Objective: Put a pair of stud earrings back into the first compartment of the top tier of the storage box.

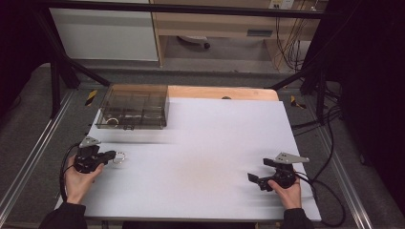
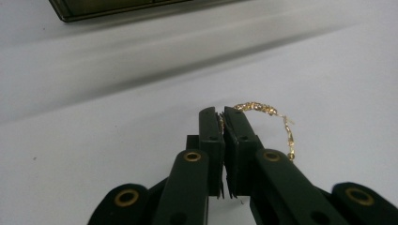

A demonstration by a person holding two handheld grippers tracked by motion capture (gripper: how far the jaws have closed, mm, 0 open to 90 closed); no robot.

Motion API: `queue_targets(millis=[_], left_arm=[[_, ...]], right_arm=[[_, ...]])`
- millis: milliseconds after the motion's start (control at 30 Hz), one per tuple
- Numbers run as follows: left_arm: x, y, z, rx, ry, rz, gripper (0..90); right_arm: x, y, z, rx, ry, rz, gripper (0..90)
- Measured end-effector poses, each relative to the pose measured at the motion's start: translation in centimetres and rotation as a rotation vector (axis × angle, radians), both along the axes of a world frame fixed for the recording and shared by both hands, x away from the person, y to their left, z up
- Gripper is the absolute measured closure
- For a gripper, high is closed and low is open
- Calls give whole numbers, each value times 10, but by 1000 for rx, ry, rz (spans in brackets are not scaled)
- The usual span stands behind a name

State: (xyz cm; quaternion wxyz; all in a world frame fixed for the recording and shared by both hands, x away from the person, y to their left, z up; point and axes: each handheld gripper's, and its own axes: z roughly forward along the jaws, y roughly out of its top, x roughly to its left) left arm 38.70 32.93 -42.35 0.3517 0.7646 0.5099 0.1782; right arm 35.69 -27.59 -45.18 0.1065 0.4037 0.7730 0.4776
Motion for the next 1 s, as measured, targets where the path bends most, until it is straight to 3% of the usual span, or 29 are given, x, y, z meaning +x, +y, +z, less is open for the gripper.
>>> queue_targets(millis=[667, 1000], left_arm=[[-3, -2, 22, -9, -13, -19, 856], [-1, -4, 40, -8, -41, -36, 856]], right_arm=[[0, 0, 0, -6, -2, 2, 7], [0, 0, 0, -5, -1, 1, 7]])
